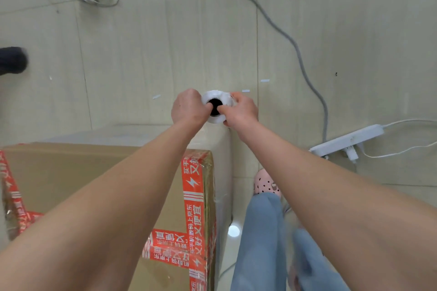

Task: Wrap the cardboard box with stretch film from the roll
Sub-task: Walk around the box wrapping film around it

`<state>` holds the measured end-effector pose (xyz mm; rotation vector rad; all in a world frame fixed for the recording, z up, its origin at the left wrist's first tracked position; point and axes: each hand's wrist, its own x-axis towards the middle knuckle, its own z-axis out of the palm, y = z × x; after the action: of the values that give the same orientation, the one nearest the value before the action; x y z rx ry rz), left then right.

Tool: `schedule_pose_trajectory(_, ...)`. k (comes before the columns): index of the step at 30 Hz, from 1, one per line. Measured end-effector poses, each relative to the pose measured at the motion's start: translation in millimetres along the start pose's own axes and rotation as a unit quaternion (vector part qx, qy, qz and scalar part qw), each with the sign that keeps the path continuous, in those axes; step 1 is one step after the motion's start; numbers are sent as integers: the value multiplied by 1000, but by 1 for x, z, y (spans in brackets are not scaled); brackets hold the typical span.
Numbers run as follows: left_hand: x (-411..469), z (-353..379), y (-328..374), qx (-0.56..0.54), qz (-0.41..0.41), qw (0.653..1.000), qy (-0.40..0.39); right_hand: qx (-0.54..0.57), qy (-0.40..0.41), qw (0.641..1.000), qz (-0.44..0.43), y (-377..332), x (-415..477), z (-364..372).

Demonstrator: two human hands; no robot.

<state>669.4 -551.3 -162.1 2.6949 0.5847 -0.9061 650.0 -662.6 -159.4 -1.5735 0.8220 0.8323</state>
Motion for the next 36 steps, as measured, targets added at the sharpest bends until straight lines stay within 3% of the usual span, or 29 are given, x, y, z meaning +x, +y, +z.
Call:
schedule_pose_trajectory(7, 0, -2, -31, -55, -24, 998, -27, -57, -27, 998, -16, -4, -1, 20)
schedule_pose_trajectory(14, -3, -6, -19, -11, 40, 998, -54, -61, -31, 998, 11, -5, 1, 21)
schedule_pose_trajectory(19, 6, -21, -8, 39, 66, 994, -75, -133, -60, 989, 9, -20, 8, 23)
schedule_pose_trajectory(26, 20, -29, -9, -5, -9, 996, -93, -306, -97, 947, -10, -59, 22, 27)
schedule_pose_trajectory(36, 30, -31, -32, -65, -111, 984, -121, -432, -164, 886, -41, -88, 22, 58)
